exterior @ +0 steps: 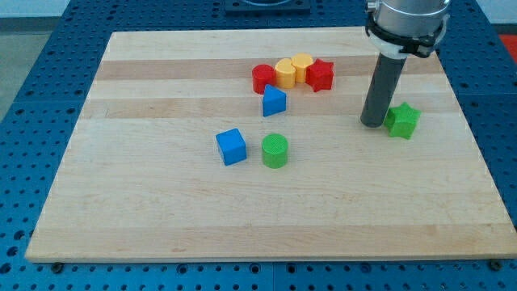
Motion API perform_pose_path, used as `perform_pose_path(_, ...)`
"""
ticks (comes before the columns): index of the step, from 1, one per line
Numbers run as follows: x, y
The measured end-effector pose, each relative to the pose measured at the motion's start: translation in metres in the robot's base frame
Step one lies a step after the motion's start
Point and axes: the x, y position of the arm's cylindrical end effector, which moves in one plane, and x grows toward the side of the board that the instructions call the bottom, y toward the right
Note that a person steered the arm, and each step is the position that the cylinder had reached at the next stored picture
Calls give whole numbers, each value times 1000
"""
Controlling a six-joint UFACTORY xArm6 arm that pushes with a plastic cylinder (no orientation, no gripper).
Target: Move the blue cube diagonal to the bottom left of the green circle
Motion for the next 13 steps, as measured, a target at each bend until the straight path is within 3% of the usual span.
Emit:
perform_pose_path(4,0,21)
perform_pose_path(7,33,-218)
perform_pose_path(8,34,-262)
perform_pose_path(12,81,-244)
perform_pose_path(13,76,-186)
